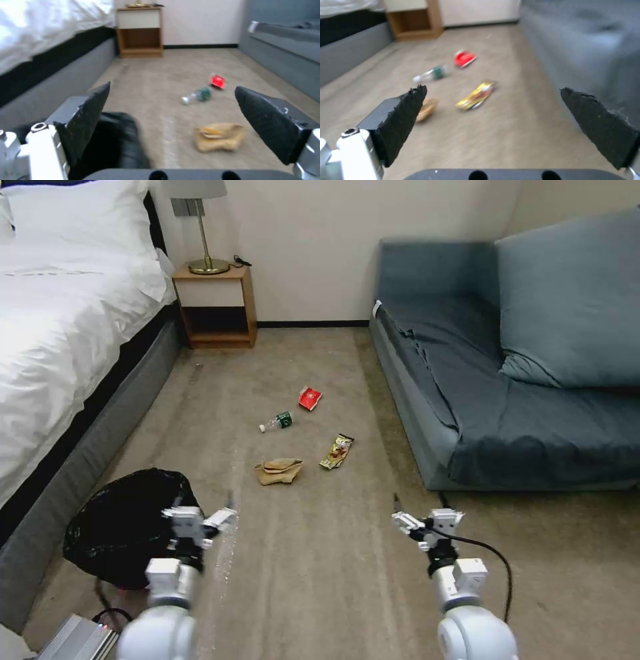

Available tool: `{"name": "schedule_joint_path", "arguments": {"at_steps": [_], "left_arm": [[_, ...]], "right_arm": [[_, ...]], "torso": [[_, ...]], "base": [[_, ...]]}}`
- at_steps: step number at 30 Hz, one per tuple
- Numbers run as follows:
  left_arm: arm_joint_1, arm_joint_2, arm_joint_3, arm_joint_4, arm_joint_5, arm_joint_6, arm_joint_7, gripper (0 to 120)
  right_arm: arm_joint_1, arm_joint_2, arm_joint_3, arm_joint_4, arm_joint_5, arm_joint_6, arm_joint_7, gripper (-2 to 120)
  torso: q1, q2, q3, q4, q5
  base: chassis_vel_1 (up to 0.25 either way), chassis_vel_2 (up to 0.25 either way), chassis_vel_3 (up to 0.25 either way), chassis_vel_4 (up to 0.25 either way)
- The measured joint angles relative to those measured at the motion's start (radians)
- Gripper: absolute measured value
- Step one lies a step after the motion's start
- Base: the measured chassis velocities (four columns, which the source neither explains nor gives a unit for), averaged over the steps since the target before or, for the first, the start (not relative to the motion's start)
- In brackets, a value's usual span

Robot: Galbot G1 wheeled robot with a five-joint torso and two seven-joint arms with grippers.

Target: Pick up the trash bin, then pick up the garbage on the floor and place it into the trash bin.

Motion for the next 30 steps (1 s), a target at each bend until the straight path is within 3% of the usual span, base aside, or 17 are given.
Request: {"name": "schedule_joint_path", "arguments": {"at_steps": [1, 3, 5, 7, 8, 12, 13, 14, 18, 19, 20, 21, 23, 24, 25, 27, 30], "left_arm": [[-0.016, 0.024, -0.055, 0.001, -0.051, 0.016, 0.015, 100], [-0.021, 0.033, -0.076, 0.002, -0.070, 0.022, 0.021, 100], [-0.047, 0.076, -0.171, 0.002, -0.157, 0.055, 0.046, 100], [-0.047, 0.076, -0.171, 0.002, -0.157, 0.055, 0.046, 100], [-0.049, 0.123, -0.195, -0.071, -0.197, 0.104, 0.069, 100], [-0.047, 0.131, -0.193, -0.092, -0.199, 0.120, 0.074, 100], [-0.046, 0.133, -0.192, -0.098, -0.198, 0.120, 0.074, 100], [-0.046, 0.134, -0.191, -0.102, -0.195, 0.121, 0.074, 100], [-0.042, 0.134, -0.190, -0.103, -0.191, 0.121, 0.074, 100], [-0.039, 0.135, -0.190, -0.105, -0.189, 0.121, 0.075, 100], [-0.034, 0.135, -0.190, -0.105, -0.188, 0.120, 0.077, 100], [-0.032, 0.135, -0.191, -0.105, -0.187, 0.120, 0.077, 100], [-0.029, 0.135, -0.192, -0.104, -0.186, 0.116, 0.078, 100], [-0.029, 0.135, -0.192, -0.104, -0.186, 0.116, 0.078, 100], [-0.028, 0.135, -0.193, -0.102, -0.186, 0.115, 0.079, 100], [-0.025, 0.136, -0.197, -0.097, -0.186, 0.114, 0.081, 100], [-0.021, 0.140, -0.200, -0.092, -0.187, 0.114, 0.081, 100]], "right_arm": [[0.010, -0.018, -0.052, -0.005, 0.056, -0.037, 0.021, 100], [0.012, -0.022, -0.063, -0.006, 0.069, -0.045, 0.026, 100], [0.016, -0.028, -0.080, -0.008, 0.089, -0.059, 0.036, 100], [0.016, -0.028, -0.080, -0.008, 0.089, -0.059, 0.036, 100], [0.016, -0.029, -0.081, -0.008, 0.089, -0.060, 0.037, 100], [0.021, -0.045, -0.081, -0.006, 0.102, -0.067, 0.038, 100], [0.030, -0.076, -0.072, 0.004, 0.120, -0.079, 0.038, 100], [0.044, -0.123, -0.053, 0.022, 0.147, -0.096, 0.038, 100], [0.064, -0.192, -0.029, 0.046, 0.186, -0.119, 0.038, 100], [0.079, -0.246, -0.009, 0.065, 0.216, -0.138, 0.038, 100], [0.088, -0.296, 0.000, 0.074, 0.228, -0.145, 0.040, 100], [0.089, -0.313, 0.000, 0.084, 0.243, -0.156, 0.041, 100], [0.101, -0.347, 0.021, 0.109, 0.263, -0.169, 0.047, 100], [0.101, -0.347, 0.021, 0.109, 0.263, -0.169, 0.047, 100], [0.105, -0.358, 0.027, 0.123, 0.271, -0.171, 0.049, 100], [0.103, -0.359, 0.030, 0.128, 0.276, -0.177, 0.050, 100], [0.098, -0.351, 0.033, 0.129, 0.276, -0.176, 0.051, 100]], "torso": [[0.000, 0.000, 0.000, 0.0001, 0.0008], [0.000, 0.000, 0.000, 0.0000, 0.0007], [0.000, 0.000, 0.000, -0.0002, 0.0002], [0.000, 0.000, 0.000, -0.0002, 0.0002], [0.000, 0.000, 0.000, -0.0004, 0.0019], [0.000, 0.000, 0.000, -0.0003, -0.0002], [0.000, 0.000, 0.000, -0.0003, 0.0015], [0.000, 0.000, 0.000, -0.0001, 0.0006], [0.000, 0.000, 0.000, -0.0002, 0.0007], [0.000, 0.000, 0.000, -0.0003, 0.0012], [0.000, 0.000, 0.000, 0.0001, -0.0005], [0.000, 0.000, 0.000, -0.0006, 0.0017], [0.000, 0.000, 0.000, 0.0001, 0.0018], [0.000, 0.000, 0.000, 0.0001, 0.0018], [0.000, 0.000, 0.000, -0.0002, -0.0012], [0.000, 0.000, 0.000, -0.0002, 0.0023], [0.000, 0.000, 0.000, -0.0002, -0.0003]], "base": [[0.000, 0.000, 0.000, 0.000], [0.000, 0.000, 0.000, 0.000], [0.000, 0.000, 0.000, 0.000], [0.000, 0.000, 0.000, 0.000], [0.000, 0.000, 0.000, 0.000], [0.000, 0.000, 0.000, 0.000], [0.000, 0.000, 0.000, 0.000], [0.000, 0.000, 0.000, 0.000], [0.000, 0.000, 0.000, 0.000], [0.000, 0.000, 0.000, 0.000], [0.000, 0.000, 0.000, 0.000], [0.000, 0.000, 0.000, 0.000], [0.000, 0.000, 0.000, 0.000], [0.000, 0.000, 0.000, 0.000], [0.000, 0.000, 0.000, 0.000], [0.000, 0.000, 0.000, 0.000], [0.000, 0.000, 0.000, 0.000]]}}
